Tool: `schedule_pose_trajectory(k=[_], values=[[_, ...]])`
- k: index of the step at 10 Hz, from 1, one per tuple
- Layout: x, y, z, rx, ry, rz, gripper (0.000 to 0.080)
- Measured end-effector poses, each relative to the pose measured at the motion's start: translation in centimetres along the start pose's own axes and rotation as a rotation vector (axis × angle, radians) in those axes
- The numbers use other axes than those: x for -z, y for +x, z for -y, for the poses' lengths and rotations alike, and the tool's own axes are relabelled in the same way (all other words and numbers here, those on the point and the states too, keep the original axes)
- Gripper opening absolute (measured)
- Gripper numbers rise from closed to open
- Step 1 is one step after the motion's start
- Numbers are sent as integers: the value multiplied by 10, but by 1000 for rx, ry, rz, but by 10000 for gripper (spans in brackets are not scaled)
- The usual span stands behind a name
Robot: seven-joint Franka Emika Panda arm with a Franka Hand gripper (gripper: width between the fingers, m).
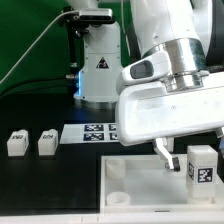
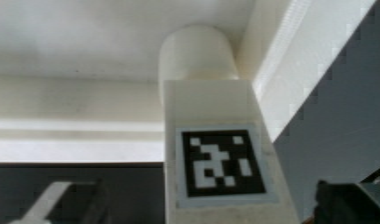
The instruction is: Assemble one leg
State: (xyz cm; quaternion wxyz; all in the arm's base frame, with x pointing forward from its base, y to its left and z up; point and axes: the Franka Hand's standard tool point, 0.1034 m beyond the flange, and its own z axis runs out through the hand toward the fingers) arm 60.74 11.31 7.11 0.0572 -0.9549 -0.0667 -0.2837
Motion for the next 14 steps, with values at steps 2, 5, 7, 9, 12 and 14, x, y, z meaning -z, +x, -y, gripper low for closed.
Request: schedule_pose_trajectory(k=[2,5,7,9,12,14], values=[[0,0,0,0,0,1,644],[-1,-1,0,0,0,2,649],[-1,-1,0,0,0,3,649],[0,0,2,-20,17,87,649],[9,8,4,-40,71,346,649],[12,11,7,-43,111,555,649]])
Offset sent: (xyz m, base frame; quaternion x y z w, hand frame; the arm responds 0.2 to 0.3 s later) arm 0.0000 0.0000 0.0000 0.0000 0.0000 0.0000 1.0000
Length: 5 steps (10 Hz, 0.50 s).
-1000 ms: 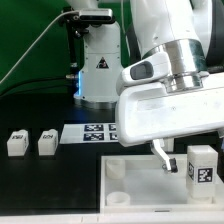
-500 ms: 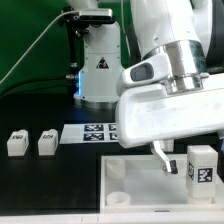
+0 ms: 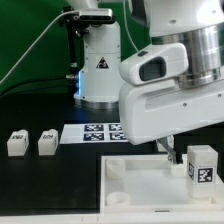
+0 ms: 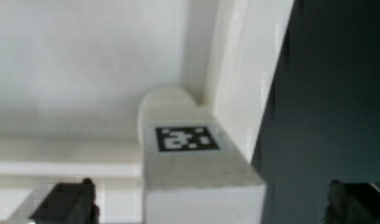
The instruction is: Assemble one leg
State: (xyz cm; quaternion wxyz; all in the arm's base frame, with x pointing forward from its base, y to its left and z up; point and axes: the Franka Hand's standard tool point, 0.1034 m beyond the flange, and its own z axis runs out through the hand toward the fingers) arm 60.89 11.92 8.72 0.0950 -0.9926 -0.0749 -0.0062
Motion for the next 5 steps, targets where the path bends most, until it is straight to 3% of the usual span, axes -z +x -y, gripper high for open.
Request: schedule_pose_trajectory(k=[2,5], values=[[0,-2,-1,-7,21,79,649],[0,-1,-3,-19,11,88,649]])
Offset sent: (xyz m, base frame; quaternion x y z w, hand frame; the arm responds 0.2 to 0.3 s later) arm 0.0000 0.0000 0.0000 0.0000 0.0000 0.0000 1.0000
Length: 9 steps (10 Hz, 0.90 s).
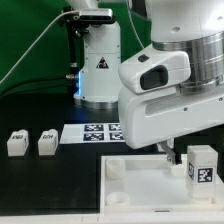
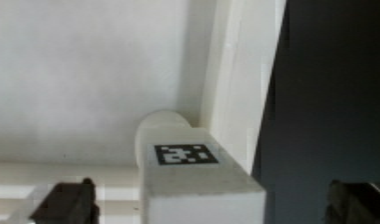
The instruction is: Assemble one leg
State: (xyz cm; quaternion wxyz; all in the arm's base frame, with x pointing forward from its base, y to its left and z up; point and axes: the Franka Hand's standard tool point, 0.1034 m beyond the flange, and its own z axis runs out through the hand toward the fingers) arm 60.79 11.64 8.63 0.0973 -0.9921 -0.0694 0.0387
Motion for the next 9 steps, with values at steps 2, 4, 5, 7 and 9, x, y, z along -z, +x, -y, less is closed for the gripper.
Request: schedule_pose_trajectory(k=[2,4,5,7,9], values=[[7,14,-4,-68,-39,-5,649],[4,13,-3,-86,-39,-7,649],[1,14,-3,-86,-39,-24,649],[-6,9,-2,-77,-41,-29,649],[-7,10,-1,-76,-42,-38,649]])
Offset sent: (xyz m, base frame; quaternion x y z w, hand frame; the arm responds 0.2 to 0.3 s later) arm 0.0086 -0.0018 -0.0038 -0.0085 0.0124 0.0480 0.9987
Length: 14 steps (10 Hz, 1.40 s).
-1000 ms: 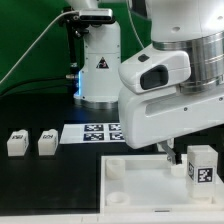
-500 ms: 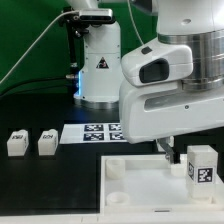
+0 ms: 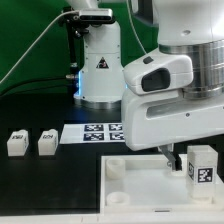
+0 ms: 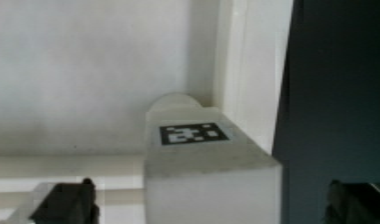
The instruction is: Assemble one leg
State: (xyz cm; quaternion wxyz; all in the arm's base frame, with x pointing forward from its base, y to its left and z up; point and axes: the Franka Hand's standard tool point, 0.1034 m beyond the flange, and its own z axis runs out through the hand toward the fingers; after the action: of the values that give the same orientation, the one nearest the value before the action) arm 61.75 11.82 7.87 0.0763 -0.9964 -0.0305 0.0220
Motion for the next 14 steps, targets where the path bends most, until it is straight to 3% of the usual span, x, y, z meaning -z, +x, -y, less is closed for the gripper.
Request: schedule_pose_trajectory(k=[2,3,4,7,8,10,14], values=[[0,0,0,0,0,0,403],[0,0,-1,-1,-1,0,403],[0,0,-2,-2,-2,0,305],[-1,3,-5,-170,7,-31,304],[-1,5,-6,-316,29,-52,304],[0,7,-11,-770,118,-86,303],[-1,5,-11,-1123,143,-59,303]])
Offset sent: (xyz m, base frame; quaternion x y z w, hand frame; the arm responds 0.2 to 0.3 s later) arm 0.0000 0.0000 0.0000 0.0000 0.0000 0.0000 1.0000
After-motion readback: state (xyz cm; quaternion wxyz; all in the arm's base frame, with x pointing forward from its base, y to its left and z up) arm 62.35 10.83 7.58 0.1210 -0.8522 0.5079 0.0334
